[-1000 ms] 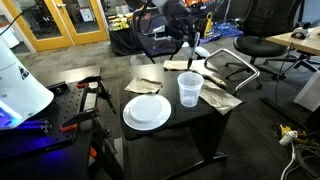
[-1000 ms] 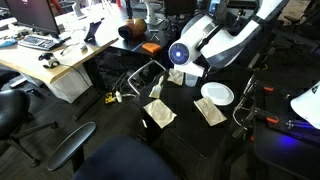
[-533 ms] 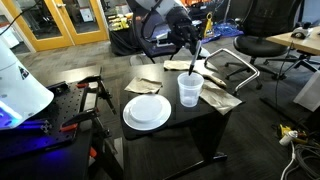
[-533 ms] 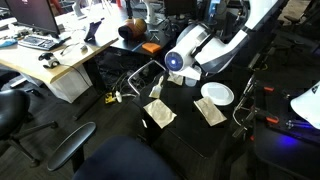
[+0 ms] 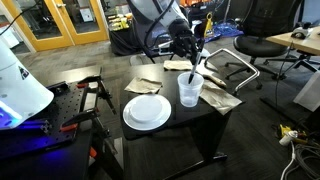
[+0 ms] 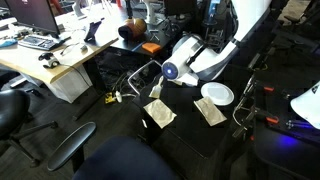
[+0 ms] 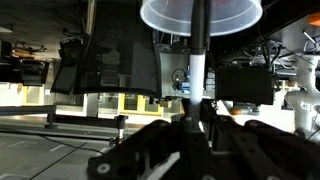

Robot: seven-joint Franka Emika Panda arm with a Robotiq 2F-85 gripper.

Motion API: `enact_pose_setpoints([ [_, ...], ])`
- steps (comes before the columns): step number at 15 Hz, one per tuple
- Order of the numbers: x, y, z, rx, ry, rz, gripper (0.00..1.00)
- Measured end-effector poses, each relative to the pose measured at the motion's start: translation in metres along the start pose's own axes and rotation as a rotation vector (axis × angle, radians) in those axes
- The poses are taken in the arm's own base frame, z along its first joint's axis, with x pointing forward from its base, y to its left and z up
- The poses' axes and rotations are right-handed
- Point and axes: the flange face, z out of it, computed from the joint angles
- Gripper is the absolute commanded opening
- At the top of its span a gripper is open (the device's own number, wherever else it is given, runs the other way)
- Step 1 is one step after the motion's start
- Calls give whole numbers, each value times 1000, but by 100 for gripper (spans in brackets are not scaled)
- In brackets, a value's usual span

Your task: Put the marker in the cup

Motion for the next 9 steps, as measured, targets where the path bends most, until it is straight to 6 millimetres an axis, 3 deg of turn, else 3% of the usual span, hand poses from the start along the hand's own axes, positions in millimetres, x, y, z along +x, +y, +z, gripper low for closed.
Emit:
enact_pose_setpoints([
  [9,-43,-13,13,-57,7,-33,3],
])
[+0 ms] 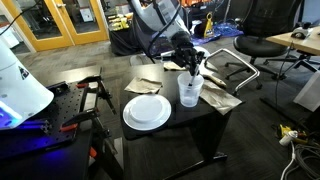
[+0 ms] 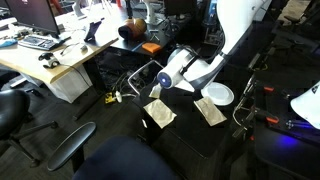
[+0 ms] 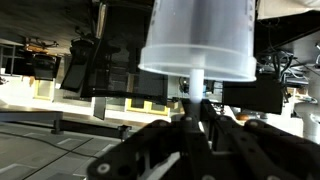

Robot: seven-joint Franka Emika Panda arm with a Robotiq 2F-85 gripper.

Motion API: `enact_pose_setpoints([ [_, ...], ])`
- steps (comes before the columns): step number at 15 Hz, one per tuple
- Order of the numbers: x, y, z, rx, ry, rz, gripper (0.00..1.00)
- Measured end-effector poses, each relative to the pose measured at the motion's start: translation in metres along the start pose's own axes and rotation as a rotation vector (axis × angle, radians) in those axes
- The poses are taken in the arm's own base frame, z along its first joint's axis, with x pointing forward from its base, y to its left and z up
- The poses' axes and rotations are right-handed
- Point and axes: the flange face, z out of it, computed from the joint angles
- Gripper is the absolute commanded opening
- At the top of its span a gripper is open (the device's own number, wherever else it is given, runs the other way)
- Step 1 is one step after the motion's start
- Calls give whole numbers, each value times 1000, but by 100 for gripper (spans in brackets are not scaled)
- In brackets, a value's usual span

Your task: Put the marker in the cup

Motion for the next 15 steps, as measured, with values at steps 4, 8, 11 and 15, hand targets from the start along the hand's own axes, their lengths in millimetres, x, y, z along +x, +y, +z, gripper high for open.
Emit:
enact_pose_setpoints([
  [4,-13,-6,3,-36,-3,4,46],
  [8,-15,-11,2,-56,-9,17,77],
  [11,-9,-16,-1,-56,-11,34,98],
  [15,11,-20,-8,-54,-12,70,100],
])
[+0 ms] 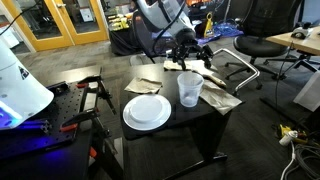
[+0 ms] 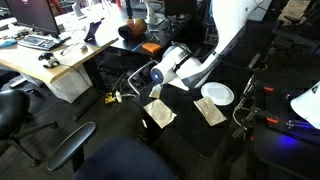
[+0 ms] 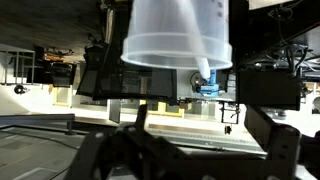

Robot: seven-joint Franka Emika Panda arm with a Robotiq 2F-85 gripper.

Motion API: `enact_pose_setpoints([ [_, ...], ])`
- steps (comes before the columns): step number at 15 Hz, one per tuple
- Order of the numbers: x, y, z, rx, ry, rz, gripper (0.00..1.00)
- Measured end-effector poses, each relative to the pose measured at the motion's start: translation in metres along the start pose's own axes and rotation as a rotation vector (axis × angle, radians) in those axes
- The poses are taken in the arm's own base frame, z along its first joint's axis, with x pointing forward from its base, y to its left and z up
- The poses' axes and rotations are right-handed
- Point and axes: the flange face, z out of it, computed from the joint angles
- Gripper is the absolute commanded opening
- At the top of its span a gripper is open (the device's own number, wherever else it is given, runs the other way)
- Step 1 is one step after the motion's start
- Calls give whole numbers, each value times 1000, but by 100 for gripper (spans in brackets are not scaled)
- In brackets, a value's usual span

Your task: Put the marker in the cup

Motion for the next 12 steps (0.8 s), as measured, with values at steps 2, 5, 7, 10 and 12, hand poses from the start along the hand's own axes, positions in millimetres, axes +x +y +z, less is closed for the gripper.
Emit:
enact_pose_setpoints([
  [2,16,-3,-5,0,0,22,100],
  [5,38,-4,-13,4,-5,50,100],
  [7,49,-4,-16,7,-10,60,100],
  [10,53,-2,-17,7,-10,62,100],
  [12,53,-1,-16,6,-10,60,100],
])
